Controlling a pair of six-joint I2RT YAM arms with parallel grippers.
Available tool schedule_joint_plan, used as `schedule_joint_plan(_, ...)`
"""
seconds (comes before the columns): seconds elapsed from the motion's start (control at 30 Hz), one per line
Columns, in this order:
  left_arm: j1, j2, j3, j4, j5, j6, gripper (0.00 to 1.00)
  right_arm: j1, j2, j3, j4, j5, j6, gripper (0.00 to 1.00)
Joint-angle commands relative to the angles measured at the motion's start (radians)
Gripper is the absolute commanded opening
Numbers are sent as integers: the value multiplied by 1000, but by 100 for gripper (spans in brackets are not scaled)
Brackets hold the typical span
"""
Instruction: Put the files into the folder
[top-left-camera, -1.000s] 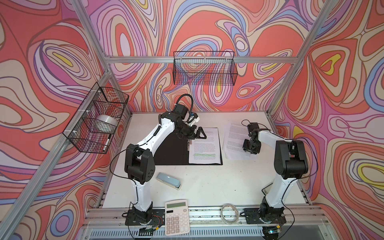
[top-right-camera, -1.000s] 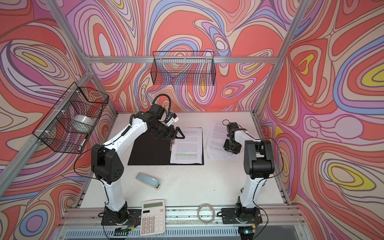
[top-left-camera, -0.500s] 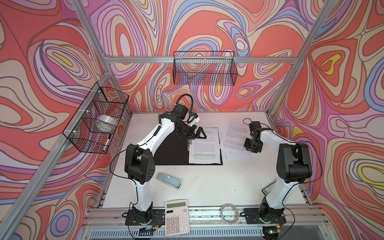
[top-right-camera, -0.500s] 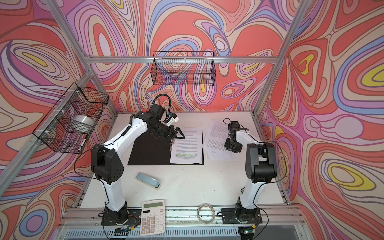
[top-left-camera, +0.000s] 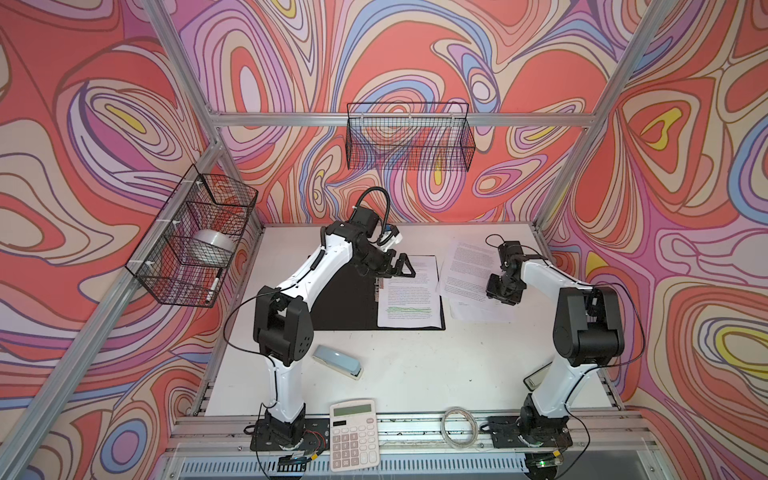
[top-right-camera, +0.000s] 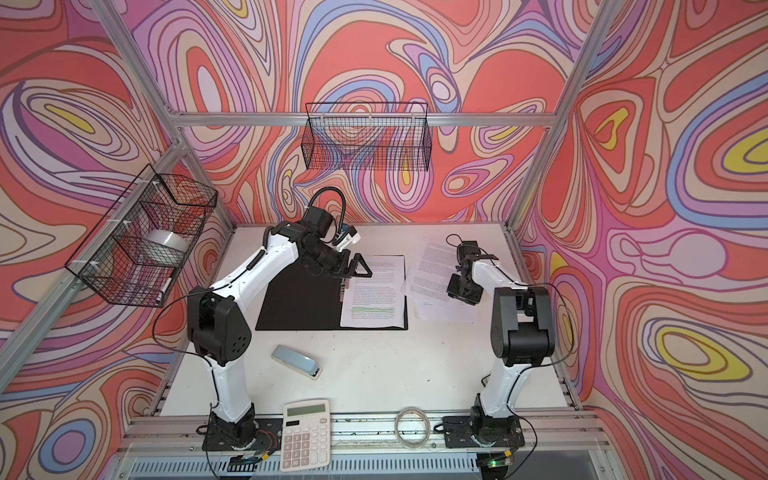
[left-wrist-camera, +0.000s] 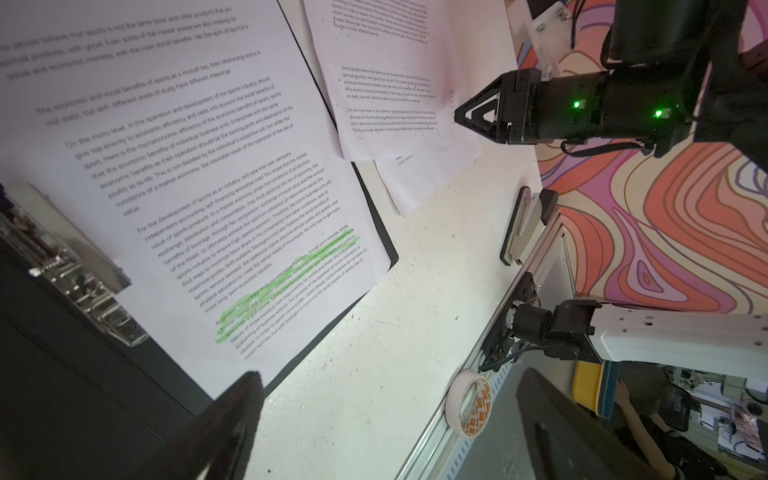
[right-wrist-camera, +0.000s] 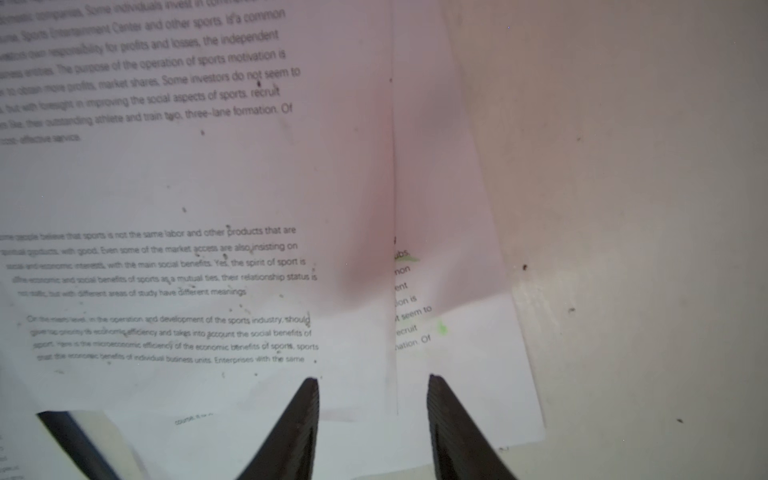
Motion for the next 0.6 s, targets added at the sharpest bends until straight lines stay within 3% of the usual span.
schedule_joint_plan(0.0,-58,124,141,-117,-35,82,94,-3,11,16,33,-75,0,44)
schedule_joint_plan(0.23,-133,345,404,-160,-90,51,91,-4,-41,-31,67,-125,36,41)
schedule_joint_plan(0.57,-195,517,526,-69,-152,-3,78,-1,-269,-79,30,-219,74,38)
